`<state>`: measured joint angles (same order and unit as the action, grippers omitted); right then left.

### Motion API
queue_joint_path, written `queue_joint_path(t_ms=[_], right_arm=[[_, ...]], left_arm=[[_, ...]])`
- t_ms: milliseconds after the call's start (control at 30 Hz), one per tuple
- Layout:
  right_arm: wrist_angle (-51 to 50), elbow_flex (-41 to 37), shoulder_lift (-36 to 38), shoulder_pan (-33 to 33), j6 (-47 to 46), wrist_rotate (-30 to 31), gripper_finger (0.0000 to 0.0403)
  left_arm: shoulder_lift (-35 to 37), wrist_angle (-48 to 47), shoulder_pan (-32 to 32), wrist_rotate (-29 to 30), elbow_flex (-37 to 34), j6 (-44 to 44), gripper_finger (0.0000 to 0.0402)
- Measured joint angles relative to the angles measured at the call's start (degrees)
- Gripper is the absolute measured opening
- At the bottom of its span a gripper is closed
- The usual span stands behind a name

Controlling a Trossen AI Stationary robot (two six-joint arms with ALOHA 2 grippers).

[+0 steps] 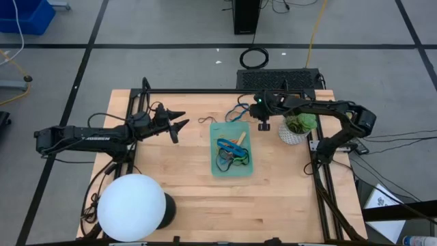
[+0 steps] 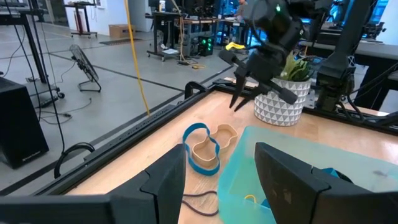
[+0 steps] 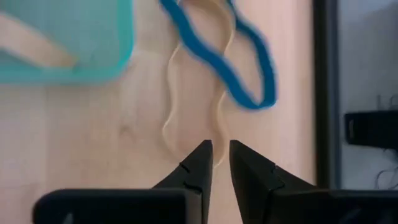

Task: Pick and place rubber bands into bin
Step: Put the brown rubber band into the green bin

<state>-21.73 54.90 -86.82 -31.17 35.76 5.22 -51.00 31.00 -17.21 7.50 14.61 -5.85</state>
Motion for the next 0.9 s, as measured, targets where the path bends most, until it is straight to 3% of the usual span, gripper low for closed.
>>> queue_joint_path(t_ms=[233,533,700,900], right_arm=[[-1.17,3.36,0.05,-1.98,-1.86,-11.48,0.0004],[-0.4,3.38,0.12,-1.43,-2.07,-2.63,0.0021],[-0.4,3.38,0.12,-1.39,-3.26,-2.3,0.0035],[-0.85,3.38,0.12,-1.37,-3.4,-2.28,0.0099]], left_arm=[[0.02,0.0,-0.02,-0.02,0.0,0.02,0.02],[0.01,-0.02,0.0,-0.04,0.0,0.05,0.02],[0.0,-0.01,0.0,-0.04,0.0,0.06,0.02],[0.0,0.0,0.0,-0.04,-0.01,0.04,0.02]])
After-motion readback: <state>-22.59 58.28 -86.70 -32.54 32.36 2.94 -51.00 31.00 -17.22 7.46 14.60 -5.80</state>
